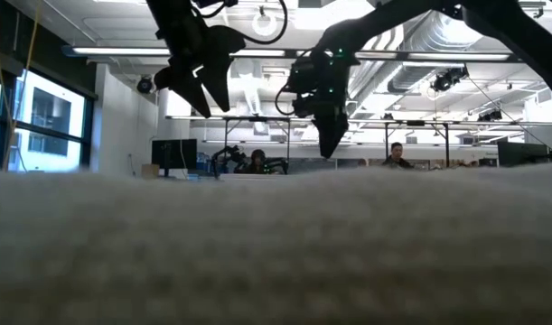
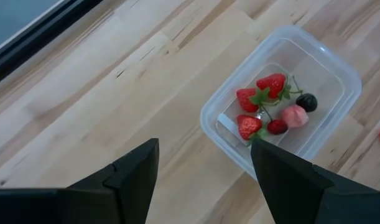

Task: Pick and placing Produce into tupperware
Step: Put the red peach into the transparent bin

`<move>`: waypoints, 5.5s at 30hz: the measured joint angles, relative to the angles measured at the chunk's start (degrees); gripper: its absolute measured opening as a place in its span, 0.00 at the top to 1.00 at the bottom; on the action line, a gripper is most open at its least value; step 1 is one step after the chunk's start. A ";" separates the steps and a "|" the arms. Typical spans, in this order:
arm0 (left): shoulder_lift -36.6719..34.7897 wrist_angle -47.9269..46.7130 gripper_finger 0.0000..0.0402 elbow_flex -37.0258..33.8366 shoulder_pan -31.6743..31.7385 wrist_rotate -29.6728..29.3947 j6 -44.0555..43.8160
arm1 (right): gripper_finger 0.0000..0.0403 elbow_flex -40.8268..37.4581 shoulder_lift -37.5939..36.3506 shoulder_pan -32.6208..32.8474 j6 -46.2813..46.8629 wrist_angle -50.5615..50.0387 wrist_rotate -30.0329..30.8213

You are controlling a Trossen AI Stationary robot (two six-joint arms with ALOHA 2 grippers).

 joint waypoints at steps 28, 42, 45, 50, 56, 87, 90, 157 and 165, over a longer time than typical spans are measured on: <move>0.00 0.48 0.39 0.00 0.00 0.00 -0.46 | 0.58 -0.07 -1.04 2.41 1.61 2.59 -2.08; 0.02 0.32 0.39 0.00 0.00 0.02 -0.10 | 0.58 -0.09 -10.60 4.94 9.14 -8.83 -0.15; 0.02 0.33 0.39 0.00 0.00 0.09 0.81 | 0.58 -0.09 -15.47 2.36 8.76 -8.58 1.06; 0.02 0.35 0.39 0.00 0.00 0.09 1.08 | 0.58 -0.07 -21.29 -4.41 5.35 -8.49 2.54; 0.02 0.39 0.39 0.00 0.00 0.07 0.64 | 0.58 -0.04 -22.41 -12.26 -0.62 -7.70 2.62; 0.02 1.35 0.39 0.00 0.00 -1.03 -3.27 | 0.91 -0.04 -12.55 -5.25 6.47 -3.99 -2.01; 0.02 0.70 0.39 0.00 0.00 -1.12 -2.16 | 0.97 -0.04 -13.55 -4.80 9.58 -10.41 -1.96; 0.02 -9.97 0.39 0.00 0.00 2.75 12.04 | 1.00 -0.04 12.28 66.90 62.31 -13.85 -14.16; 0.02 -10.05 0.39 0.00 0.00 3.45 11.47 | 1.00 -0.04 12.28 71.67 69.02 -13.71 -18.67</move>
